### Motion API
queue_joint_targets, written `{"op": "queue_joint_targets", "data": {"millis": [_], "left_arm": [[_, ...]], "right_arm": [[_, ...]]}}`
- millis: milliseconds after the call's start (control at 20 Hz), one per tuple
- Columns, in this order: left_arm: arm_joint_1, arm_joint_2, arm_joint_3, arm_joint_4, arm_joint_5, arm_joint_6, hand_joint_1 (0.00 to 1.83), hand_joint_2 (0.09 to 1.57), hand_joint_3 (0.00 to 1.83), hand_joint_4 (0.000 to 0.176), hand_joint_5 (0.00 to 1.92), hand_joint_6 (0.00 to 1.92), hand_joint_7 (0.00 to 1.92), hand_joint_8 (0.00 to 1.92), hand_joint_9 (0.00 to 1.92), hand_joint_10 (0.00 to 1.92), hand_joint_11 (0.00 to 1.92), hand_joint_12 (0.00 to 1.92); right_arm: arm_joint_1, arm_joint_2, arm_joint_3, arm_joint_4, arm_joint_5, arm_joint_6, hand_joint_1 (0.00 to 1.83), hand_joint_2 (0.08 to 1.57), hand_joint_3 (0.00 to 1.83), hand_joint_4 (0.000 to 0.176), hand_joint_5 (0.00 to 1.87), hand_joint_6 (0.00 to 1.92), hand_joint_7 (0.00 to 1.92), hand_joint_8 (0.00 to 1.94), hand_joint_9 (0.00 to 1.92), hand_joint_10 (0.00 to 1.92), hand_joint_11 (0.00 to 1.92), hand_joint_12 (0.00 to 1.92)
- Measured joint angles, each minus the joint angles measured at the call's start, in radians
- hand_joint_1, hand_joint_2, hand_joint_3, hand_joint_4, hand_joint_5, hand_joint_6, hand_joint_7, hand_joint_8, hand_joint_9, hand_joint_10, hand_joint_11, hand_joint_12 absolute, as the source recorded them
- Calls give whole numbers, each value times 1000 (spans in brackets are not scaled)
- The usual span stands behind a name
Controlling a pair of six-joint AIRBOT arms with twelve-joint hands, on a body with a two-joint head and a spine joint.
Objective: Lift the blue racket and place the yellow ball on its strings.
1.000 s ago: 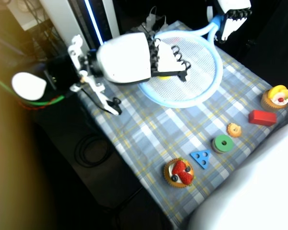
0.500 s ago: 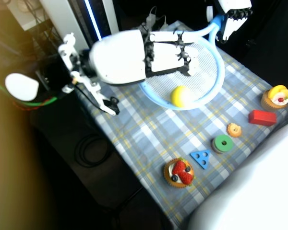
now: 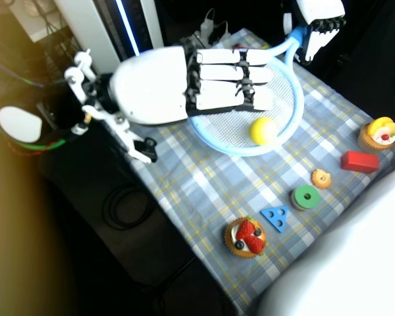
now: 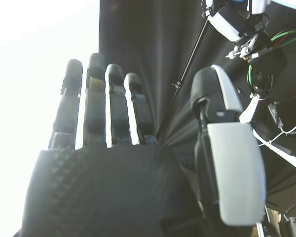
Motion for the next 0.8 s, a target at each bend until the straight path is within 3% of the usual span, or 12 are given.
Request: {"op": "queue_joint_targets", "data": {"millis": [50,100,150,250,500,650,750,800], "left_arm": [[-1,-10,7,-1,4,2,1468,1319,4,176,896,1921,1363,1921,1584,1921,1591,1921],[-8,-16,10,-3,15,3,1512,1311,0,176,910,1921,1353,1921,1582,1921,1624,1921],[-11,-22,16,4,27,1,1536,1293,0,176,909,1921,1292,1921,1523,1921,1550,1921],[-16,-23,16,9,33,2,1579,1277,0,176,933,1921,1300,1921,1534,1921,1498,1921],[-20,-40,36,-3,59,6,1596,1260,0,176,887,1921,1258,1921,1514,1921,1480,1921],[-24,-58,42,-24,81,72,1535,1285,4,176,910,1921,1245,1921,1503,1921,1491,1921],[-24,-70,56,-34,100,76,1469,1290,3,142,741,1921,1097,1921,1370,1921,1286,1921],[-24,-71,59,-40,105,76,1469,1290,3,142,741,1921,1097,1921,1370,1921,1286,1921]], "right_arm": [[-5,0,0,6,1,-2,521,1263,1,0,244,1,302,0,406,2,106,502],[-6,0,0,6,-2,-3,504,1260,0,13,245,0,312,3,403,0,105,514],[-6,0,0,8,-3,-4,501,1257,0,14,251,3,320,6,395,0,110,520],[-6,0,0,11,0,-4,512,1258,0,0,262,4,335,8,420,10,147,531],[-14,1,1,13,0,-5,567,1251,0,1,272,4,315,0,431,6,143,523],[-14,2,1,15,0,-5,562,1251,2,3,267,0,304,1,420,0,144,447],[-18,3,1,17,-1,-5,595,1250,0,3,271,2,296,1,423,2,156,458],[-18,3,1,15,-2,-5,595,1250,0,3,271,2,296,1,423,2,156,458]]}}
